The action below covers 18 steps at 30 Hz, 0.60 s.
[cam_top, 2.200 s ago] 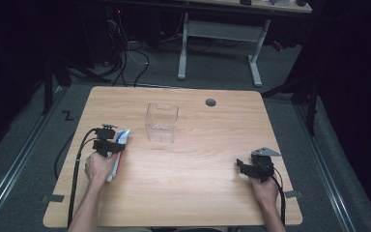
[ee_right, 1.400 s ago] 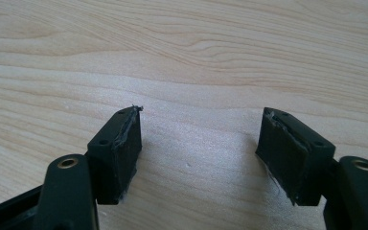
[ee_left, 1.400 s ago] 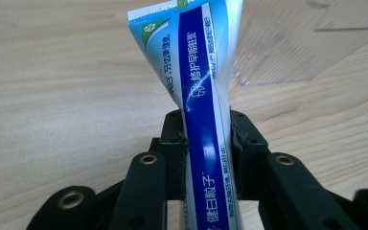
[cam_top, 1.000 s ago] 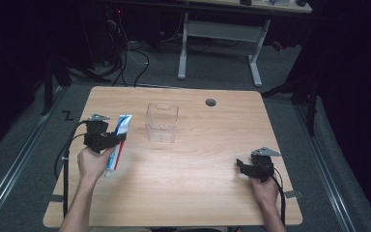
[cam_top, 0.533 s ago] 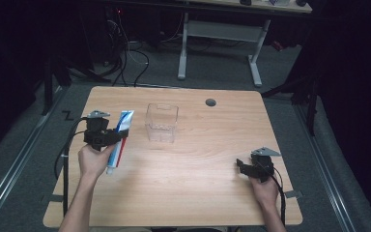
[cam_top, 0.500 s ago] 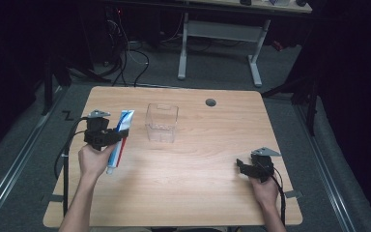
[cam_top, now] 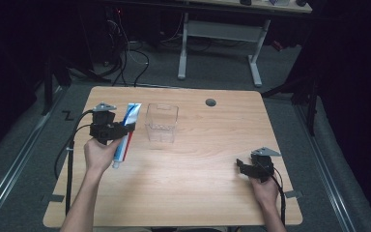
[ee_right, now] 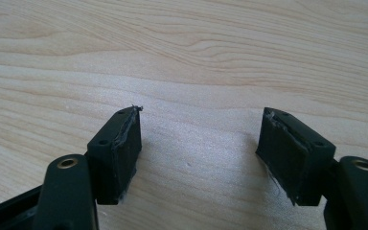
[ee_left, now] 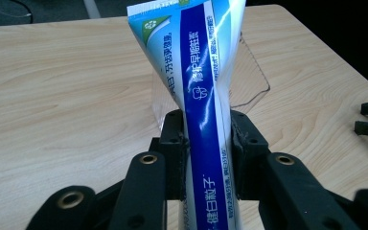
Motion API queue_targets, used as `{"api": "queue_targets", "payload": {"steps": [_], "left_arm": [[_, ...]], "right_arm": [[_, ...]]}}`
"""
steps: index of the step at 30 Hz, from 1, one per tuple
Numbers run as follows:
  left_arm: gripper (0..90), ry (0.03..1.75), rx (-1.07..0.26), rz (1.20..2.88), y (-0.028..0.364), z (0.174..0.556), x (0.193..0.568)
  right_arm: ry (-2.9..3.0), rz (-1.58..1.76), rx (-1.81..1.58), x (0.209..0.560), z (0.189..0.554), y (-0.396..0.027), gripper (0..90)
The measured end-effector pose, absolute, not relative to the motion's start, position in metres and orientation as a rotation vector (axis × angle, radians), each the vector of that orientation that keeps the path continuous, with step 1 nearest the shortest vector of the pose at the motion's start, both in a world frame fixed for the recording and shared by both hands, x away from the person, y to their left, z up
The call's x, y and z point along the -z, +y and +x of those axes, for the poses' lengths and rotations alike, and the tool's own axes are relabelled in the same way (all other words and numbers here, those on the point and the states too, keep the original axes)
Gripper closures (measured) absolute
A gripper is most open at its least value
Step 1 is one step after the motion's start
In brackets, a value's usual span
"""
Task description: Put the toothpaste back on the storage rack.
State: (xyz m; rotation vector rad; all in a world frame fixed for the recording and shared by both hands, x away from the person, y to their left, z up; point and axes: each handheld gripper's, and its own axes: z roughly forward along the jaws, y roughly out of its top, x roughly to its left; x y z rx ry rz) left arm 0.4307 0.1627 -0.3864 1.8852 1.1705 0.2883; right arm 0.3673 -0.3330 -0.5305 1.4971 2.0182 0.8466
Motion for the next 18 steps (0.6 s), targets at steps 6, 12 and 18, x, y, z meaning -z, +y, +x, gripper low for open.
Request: {"api": "queue_targets", "payload": {"steps": [6,12,18], "left_arm": [[71.2,1.144,-0.279,1.882,0.151,0.44,0.38],[71.3,1.124,-0.298,1.887,0.138,0.45,0.371],[71.3,1.117,-0.306,1.894,0.125,0.461,0.369]], "right_arm": [[2.019,1.497,-0.845,0.53,0.367,-0.333,31.3],[2.019,1.495,-0.846,0.531,0.367,-0.333,31.3],[2.022,1.492,-0.848,0.531,0.367,-0.333,31.1]]}}
